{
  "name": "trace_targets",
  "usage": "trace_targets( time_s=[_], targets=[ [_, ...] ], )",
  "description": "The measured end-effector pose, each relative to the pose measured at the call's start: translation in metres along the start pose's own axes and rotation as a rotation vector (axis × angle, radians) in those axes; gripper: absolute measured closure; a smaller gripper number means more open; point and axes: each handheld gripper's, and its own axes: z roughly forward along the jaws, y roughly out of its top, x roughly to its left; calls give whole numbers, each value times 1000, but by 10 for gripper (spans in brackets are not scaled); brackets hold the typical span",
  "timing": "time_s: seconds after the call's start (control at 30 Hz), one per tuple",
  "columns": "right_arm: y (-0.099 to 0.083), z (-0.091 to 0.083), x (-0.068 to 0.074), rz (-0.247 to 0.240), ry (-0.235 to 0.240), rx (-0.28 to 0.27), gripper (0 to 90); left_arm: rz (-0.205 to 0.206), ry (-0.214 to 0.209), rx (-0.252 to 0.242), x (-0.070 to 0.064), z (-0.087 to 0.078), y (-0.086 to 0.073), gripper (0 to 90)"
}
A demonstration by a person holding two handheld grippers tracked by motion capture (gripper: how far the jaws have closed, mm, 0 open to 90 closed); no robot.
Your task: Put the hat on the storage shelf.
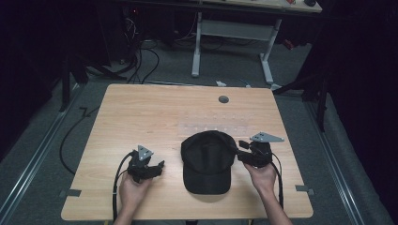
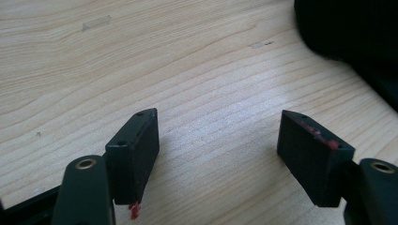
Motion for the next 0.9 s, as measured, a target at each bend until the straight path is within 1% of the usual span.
trace_targets(
  time_s=[0.13, 0.3, 0.37, 0.47, 0.57, 0.67, 0.77, 0.8, 0.9],
  targets=[
    [5, 3, 1, -9, 6, 6, 525, 3, 1, 0, 0, 0, 0, 301],
    [11, 9, 3, -9, 24, -2, 513, 3, 1, 1, 0, 0, 0, 301],
    [15, 15, 6, -25, 25, 9, 504, 3, 0, 0, 0, 0, 0, 301],
    [19, 19, 7, -22, 36, 4, 490, 3, 1, 0, 0, 0, 0, 301],
    [23, 21, 7, -20, 35, 3, 478, 2, 0, 0, 0, 0, 0, 301],
    [29, 27, 7, -11, 51, 7, 469, 2, 0, 0, 0, 0, 0, 301],
    [30, 29, 6, -2, 63, -7, 469, 1, 0, 0, 0, 0, 0, 301],
    [30, 33, 6, 9, 70, 1, 470, 1, -1, 1, 0, 0, 0, 301],
    [30, 37, 6, 10, 69, 16, 469, 0, -1, 1, 0, 0, 0, 301]
  ],
)
